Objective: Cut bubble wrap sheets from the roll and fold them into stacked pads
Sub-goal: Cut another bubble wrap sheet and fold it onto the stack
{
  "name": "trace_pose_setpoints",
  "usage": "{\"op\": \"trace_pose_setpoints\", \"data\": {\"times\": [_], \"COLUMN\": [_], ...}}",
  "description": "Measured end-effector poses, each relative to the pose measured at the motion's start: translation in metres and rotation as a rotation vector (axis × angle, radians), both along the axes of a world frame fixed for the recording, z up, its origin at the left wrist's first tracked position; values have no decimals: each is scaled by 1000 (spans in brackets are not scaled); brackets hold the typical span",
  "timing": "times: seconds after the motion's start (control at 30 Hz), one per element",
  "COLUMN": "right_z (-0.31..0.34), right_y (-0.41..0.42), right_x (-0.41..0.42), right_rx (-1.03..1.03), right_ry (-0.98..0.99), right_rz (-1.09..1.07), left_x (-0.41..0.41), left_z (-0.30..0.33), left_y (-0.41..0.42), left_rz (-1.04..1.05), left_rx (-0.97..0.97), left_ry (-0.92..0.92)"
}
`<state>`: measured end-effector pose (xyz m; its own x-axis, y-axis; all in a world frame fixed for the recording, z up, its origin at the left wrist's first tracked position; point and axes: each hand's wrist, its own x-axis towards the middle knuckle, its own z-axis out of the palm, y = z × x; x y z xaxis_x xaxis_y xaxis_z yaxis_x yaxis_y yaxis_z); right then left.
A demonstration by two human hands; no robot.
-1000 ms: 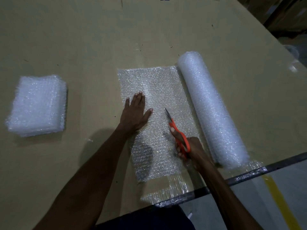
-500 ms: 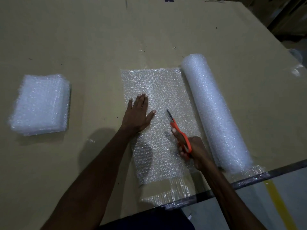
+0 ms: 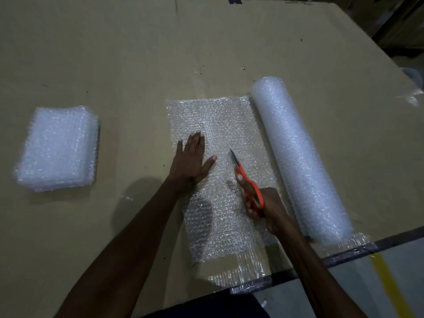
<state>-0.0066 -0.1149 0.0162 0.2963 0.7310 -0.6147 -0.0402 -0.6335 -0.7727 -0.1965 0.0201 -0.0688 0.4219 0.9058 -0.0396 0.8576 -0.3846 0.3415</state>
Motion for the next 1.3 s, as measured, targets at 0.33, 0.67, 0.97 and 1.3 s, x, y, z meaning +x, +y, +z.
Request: {"op": "trace_pose_setpoints", "data": {"times": [0.33, 0.67, 0.97, 1.3], "right_z": [-3, 1, -1, 0], "right_y": [4, 24, 22, 32], "right_x": [0, -5, -4, -6], "right_rx": [16, 17, 9, 22], "right_ry": [0, -26, -44, -14], "right_rz": [7, 15, 19, 7], "left_x": [11, -4, -4, -5], "left_z": [8, -3, -6, -8], "left_y": [42, 47, 47, 46], "left_rz": [6, 21, 30, 29], "left_rx": [37, 46, 64, 63], "left_ry": [7, 21, 17, 22]}}
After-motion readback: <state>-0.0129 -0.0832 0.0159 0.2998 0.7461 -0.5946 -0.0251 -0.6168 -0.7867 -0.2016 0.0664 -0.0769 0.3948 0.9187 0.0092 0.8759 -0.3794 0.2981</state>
